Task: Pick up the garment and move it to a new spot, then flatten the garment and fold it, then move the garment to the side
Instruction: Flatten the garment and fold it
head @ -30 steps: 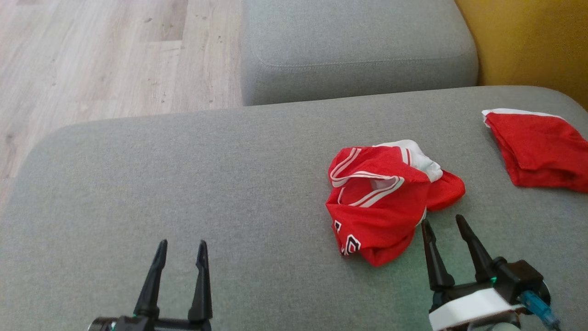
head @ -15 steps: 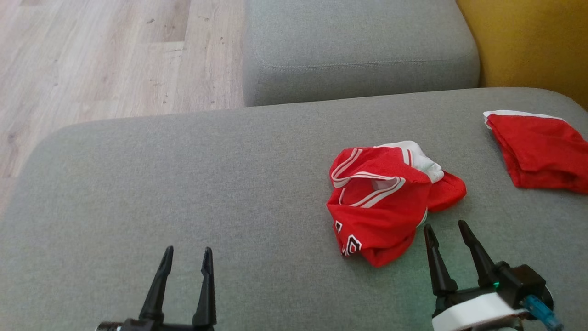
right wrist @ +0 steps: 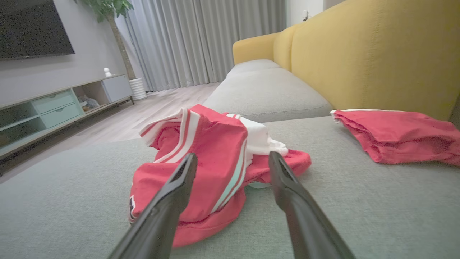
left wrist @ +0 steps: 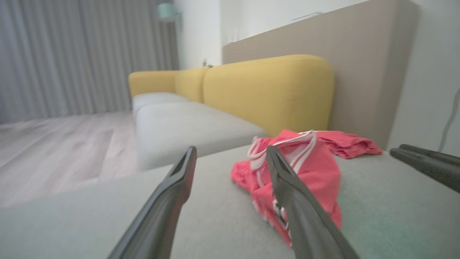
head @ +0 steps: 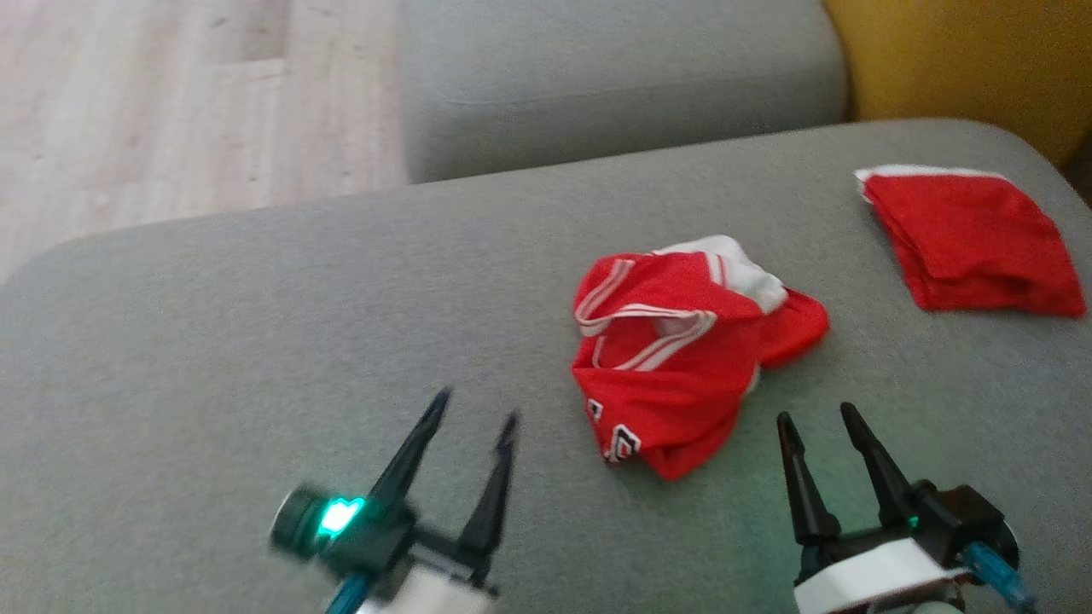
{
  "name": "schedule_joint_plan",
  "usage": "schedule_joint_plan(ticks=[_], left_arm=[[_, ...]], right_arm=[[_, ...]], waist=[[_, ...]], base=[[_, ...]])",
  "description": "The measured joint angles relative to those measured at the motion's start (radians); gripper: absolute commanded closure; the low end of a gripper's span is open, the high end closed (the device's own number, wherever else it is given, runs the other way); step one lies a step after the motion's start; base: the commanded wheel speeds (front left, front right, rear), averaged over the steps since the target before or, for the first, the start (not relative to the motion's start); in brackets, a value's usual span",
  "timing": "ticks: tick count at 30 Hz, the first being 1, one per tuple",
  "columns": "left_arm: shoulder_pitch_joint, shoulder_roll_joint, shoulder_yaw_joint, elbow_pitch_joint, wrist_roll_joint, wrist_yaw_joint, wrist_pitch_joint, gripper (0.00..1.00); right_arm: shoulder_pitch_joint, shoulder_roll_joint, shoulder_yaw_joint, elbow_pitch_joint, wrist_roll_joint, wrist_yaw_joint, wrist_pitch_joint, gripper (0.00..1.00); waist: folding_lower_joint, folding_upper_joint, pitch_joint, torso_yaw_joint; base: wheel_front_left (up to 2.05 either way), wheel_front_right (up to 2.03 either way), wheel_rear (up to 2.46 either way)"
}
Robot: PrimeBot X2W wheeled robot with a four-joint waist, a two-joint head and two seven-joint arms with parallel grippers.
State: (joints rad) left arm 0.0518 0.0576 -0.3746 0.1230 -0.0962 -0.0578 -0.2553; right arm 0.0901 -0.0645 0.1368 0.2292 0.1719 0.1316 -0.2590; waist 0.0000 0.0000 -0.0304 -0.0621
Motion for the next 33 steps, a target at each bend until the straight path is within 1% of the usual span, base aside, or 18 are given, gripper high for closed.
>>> schedule_joint_plan(ticks=[5,8,12,17,21,25,26,27,33], left_arm=[[-0.209,-0.001,-0.109,0.078,0.059,-0.036,0.0,0.0],[-0.318,-0.002,-0.191,0.14,0.076,-0.057,-0.001,0.0],[-0.457,-0.006,-0.267,0.232,0.118,-0.066,-0.001,0.0],[-0.571,-0.008,-0.282,0.357,0.133,-0.064,-0.002,0.0],[-0.611,-0.005,-0.281,0.476,0.15,-0.05,-0.002,0.0],[-0.633,0.003,-0.274,0.531,0.147,-0.042,-0.002,0.0],[-0.642,0.008,-0.274,0.536,0.146,-0.042,-0.002,0.11],[-0.65,0.014,-0.275,0.537,0.146,-0.042,-0.002,1.0],[-0.699,0.061,-0.276,0.508,0.136,-0.049,-0.002,1.0]], right_arm=[[-0.023,-0.002,0.028,-0.014,-0.005,0.0,0.001,0.0],[-0.043,-0.003,0.034,-0.025,-0.005,0.0,0.001,0.0],[-0.071,-0.004,0.035,-0.028,-0.005,0.0,0.001,0.0],[-0.107,-0.002,0.04,-0.034,-0.001,0.0,0.001,0.0],[-0.122,0.002,0.045,-0.039,0.005,0.0,0.001,0.0],[-0.123,0.006,0.049,-0.04,0.01,0.0,0.001,0.0],[-0.123,0.008,0.049,-0.04,0.013,0.0,0.001,0.0],[-0.123,0.009,0.05,-0.04,0.013,0.0,0.001,0.0],[-0.138,0.014,0.053,-0.039,0.022,0.0,0.001,0.0]], waist=[[0.0001,0.0,0.025,-0.073],[0.0,0.0,0.05,-0.12],[0.0003,0.0,0.095,-0.179],[0.0003,0.0,0.148,-0.249],[0.0001,0.0,0.185,-0.298],[0.0001,0.0,0.213,-0.332],[0.0001,0.0,0.218,-0.338],[0.0002,0.0,0.221,-0.343],[0.0,0.0,0.225,-0.362]], base=[[0.0,0.0,0.0],[0.0,0.0,0.0],[0.0,0.0,0.0],[0.0,0.0,0.0],[0.0,0.0,0.0],[0.0,0.0,0.0],[0.0,0.0,0.0],[0.0,0.0,0.0],[0.0,0.0,0.0]])
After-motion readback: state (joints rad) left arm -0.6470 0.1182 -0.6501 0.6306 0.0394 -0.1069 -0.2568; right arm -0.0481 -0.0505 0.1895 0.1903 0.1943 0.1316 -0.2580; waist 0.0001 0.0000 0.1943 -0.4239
